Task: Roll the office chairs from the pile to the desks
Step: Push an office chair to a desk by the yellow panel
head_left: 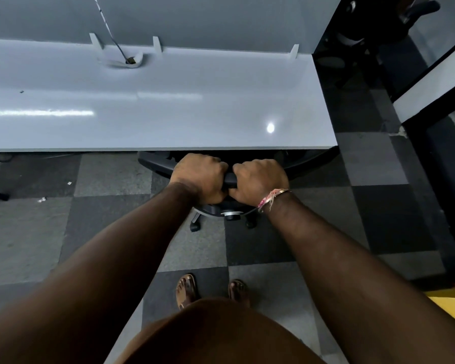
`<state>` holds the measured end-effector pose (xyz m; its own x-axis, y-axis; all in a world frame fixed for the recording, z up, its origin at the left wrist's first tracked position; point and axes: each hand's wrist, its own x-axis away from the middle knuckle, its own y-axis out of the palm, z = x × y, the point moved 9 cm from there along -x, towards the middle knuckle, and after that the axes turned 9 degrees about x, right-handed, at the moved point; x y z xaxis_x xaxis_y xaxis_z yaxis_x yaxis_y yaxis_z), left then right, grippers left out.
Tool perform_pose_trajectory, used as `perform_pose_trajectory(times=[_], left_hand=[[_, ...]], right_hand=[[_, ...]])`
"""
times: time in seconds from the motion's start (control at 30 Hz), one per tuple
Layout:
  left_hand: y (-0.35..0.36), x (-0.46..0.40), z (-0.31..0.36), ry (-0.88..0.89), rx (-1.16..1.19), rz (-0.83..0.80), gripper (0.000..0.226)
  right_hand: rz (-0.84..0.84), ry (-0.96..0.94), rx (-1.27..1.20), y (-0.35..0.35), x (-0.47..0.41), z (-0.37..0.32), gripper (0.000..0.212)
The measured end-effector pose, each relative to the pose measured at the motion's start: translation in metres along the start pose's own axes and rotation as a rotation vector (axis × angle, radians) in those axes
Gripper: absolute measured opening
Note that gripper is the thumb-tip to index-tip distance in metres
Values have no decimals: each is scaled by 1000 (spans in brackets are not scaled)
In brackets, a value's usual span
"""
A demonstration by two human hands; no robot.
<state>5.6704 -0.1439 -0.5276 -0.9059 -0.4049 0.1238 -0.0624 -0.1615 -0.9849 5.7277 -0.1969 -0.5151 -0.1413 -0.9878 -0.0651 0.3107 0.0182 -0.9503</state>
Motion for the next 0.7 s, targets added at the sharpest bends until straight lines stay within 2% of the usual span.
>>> perform_pose_trajectory(times=[0.23,0.4,0.57,0.7], left_hand=[[-4,11,4,-110,47,-40,23],[-15,26,5,-221,144,-51,30],[-36,52,6,-298,196,23,31],[-56,95,-16,-418,179,131,41]], right_hand=[[-16,-66,-66,-1,4,-3,36],[-46,-106,-160,-5,6,-7,41],[-3,-174,-194,-26,3,-20,42],[54,-285,-241,-58,-11,-52,42]])
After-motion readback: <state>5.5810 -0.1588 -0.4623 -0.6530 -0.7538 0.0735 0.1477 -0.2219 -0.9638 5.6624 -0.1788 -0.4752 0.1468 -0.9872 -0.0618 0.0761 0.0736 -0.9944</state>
